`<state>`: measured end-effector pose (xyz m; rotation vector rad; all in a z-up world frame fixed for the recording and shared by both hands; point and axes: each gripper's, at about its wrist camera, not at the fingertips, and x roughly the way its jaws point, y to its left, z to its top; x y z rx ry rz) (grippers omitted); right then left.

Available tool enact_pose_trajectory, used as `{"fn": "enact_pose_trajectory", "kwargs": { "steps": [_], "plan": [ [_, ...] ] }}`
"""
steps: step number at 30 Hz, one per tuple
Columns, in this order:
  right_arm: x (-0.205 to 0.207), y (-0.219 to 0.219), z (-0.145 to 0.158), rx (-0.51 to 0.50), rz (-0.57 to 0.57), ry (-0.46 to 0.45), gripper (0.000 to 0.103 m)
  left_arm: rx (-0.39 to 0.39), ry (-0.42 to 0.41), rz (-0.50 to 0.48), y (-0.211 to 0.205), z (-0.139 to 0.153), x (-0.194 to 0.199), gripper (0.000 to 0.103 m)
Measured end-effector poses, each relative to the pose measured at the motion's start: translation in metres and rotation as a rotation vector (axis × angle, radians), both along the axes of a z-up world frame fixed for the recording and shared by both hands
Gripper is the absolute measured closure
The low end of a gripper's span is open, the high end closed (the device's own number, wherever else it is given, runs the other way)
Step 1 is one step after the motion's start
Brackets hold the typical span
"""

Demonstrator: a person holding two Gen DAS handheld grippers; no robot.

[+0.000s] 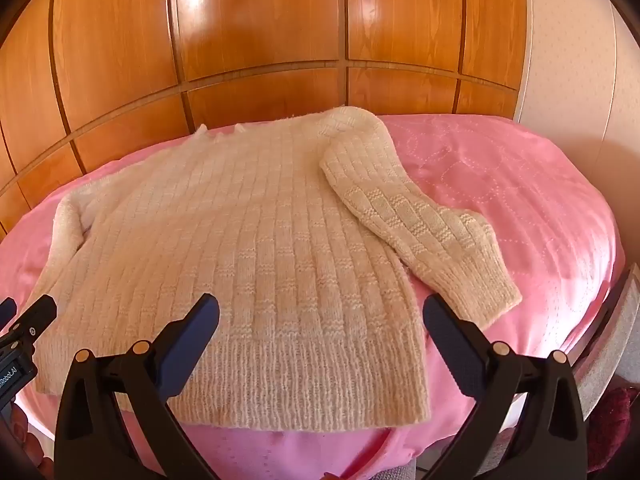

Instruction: Fold small clothes

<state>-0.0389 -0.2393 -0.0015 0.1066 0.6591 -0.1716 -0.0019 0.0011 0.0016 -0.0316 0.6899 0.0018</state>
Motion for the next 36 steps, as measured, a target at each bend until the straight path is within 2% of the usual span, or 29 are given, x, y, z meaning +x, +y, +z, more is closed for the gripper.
{"fn": "enact_pose_trajectory", "kwargs": {
  "steps": [36],
  "plan": [
    [0.0020,0.0023,-0.0018,-0.015,0.003,0.010,0.002,0.004,0.024,0.010,-0.0018,-0.0063,-0.0032,0.003]
  ]
}}
